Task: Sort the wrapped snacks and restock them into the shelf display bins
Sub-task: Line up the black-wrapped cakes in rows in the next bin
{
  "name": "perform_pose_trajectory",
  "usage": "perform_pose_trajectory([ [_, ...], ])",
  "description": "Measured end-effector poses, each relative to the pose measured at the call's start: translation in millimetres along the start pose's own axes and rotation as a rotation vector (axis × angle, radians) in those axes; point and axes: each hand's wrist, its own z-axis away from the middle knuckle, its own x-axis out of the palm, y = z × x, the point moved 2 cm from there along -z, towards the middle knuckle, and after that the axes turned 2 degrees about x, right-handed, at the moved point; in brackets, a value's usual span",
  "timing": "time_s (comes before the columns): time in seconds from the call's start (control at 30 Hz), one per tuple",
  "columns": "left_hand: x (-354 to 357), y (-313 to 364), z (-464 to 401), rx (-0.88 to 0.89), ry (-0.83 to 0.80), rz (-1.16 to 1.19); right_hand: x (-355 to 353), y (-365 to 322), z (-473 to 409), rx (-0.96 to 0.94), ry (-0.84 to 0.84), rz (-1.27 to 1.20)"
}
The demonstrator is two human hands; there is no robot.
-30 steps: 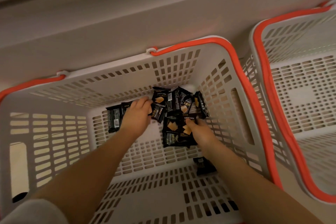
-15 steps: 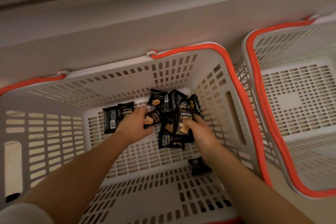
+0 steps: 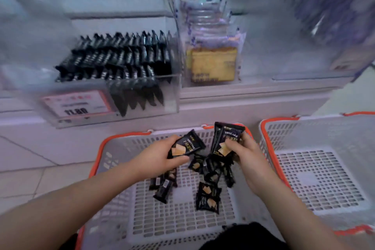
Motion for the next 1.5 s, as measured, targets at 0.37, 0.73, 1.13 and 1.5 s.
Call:
perform_pose_trajectory([
  [0.37,-139,73,96,0.223,0.578,0.0,99,-182,75,-0.66,-0.057,0.25],
  [0.73,-211,62,95,0.125,0.732,-0.07,198,-219,30,-0.608,0.194,1.715],
  [1.13,-228,20,51,-0.022,0.432,-0.038,227,-209,-7,-0.077,-0.199,2.083],
  [1.5,-236,8,22,-0.074,0.294,-0.08,209,-211,-13,-0.368,-0.515,2.289],
])
